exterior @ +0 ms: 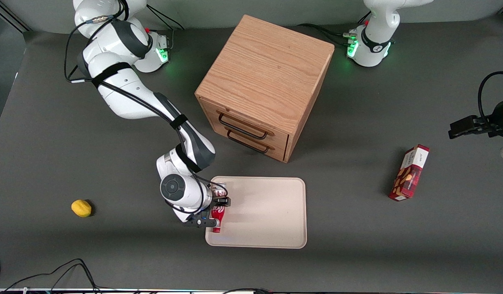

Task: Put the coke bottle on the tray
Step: 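Carry the bottle over the cream tray and lower it down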

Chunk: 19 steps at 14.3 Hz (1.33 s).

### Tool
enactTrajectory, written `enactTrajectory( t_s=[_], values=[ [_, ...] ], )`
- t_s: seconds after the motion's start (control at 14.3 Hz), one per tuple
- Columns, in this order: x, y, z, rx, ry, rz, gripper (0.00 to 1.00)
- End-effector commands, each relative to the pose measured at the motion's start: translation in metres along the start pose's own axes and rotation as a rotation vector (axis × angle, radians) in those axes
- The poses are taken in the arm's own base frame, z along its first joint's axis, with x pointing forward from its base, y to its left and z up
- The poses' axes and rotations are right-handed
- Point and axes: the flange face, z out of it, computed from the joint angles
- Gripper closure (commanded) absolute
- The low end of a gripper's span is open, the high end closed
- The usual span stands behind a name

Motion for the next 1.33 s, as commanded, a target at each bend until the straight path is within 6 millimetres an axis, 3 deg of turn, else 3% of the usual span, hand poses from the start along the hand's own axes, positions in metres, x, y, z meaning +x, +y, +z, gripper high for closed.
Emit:
enactTrajectory(
  t_s=[0.0, 0.28, 0.42, 0.49, 0.7, 0.84, 0.91, 1.05, 1.26],
  values=[
    [0.002, -0.009, -0.002, -0.016, 0.033, -0.037, 0.0],
    [0.002, -0.009, -0.004, -0.016, 0.033, -0.034, 0.0],
    [0.004, -0.012, -0.015, -0.01, 0.045, -0.034, 0.0],
    [0.006, -0.015, -0.03, -0.006, 0.057, -0.035, 0.0],
    [0.006, -0.026, -0.108, 0.004, 0.071, -0.05, 0.0],
    [0.001, -0.03, -0.182, 0.003, 0.089, -0.045, 0.0],
    [-0.005, -0.023, -0.217, -0.027, 0.081, -0.045, 0.0],
    [-0.019, 0.01, -0.299, -0.093, 0.078, -0.021, 0.0],
    [-0.063, 0.055, -0.417, -0.207, 0.041, 0.06, 0.0]
  ],
)
